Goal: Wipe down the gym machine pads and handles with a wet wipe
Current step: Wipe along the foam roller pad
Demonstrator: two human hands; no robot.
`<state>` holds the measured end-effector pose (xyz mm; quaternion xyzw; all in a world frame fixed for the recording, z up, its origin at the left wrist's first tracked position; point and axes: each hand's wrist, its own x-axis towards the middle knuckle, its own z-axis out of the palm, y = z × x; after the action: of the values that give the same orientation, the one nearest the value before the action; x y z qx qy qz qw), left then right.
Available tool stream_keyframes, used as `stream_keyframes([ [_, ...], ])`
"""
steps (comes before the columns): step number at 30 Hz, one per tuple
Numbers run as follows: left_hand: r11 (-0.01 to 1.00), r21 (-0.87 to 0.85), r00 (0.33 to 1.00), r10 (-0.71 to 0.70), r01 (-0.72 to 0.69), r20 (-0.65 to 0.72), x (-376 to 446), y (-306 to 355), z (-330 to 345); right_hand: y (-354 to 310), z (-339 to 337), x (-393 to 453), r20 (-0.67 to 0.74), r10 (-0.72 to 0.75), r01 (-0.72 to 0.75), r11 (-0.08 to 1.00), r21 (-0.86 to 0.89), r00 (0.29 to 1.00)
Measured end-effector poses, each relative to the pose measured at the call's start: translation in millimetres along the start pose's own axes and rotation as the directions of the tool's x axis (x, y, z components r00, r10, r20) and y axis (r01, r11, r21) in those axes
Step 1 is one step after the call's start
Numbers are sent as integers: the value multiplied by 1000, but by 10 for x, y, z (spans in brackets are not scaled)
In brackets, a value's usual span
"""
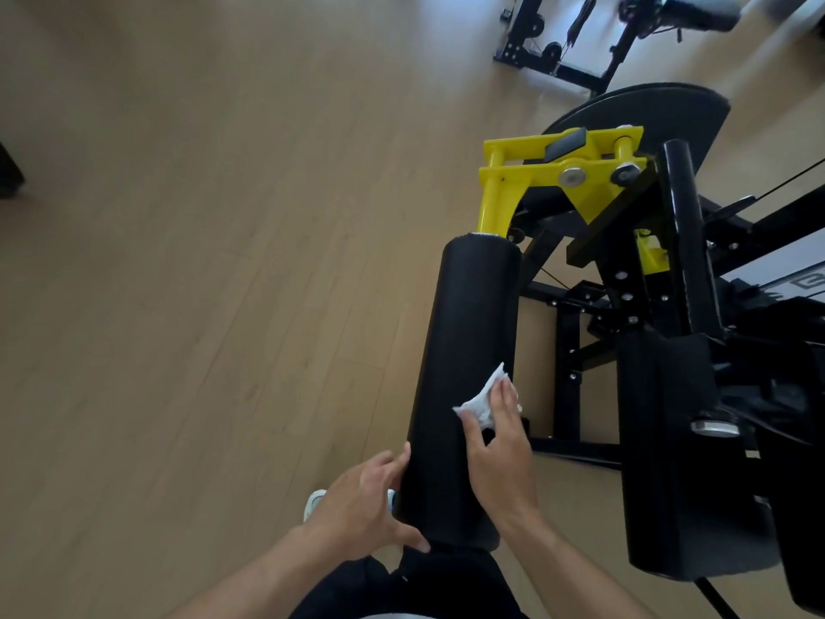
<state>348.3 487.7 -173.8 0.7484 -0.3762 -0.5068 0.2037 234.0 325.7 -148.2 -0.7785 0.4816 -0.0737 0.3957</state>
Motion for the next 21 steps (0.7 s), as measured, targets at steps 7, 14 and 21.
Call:
stream_keyframes([
  [7, 988, 154, 988, 42, -19, -148, -34, 192, 206, -248, -296, 1376, 29, -67, 69, 996, -50, 997],
  [14, 987, 160, 991, 24, -2, -134, -36, 165, 221, -292, -353, 1954, 250, -455, 514, 808, -289, 855],
  [21, 986, -108, 984, 113, -128, -141, 56, -126, 120, 821, -291, 11, 720, -670, 946, 319, 61, 179],
])
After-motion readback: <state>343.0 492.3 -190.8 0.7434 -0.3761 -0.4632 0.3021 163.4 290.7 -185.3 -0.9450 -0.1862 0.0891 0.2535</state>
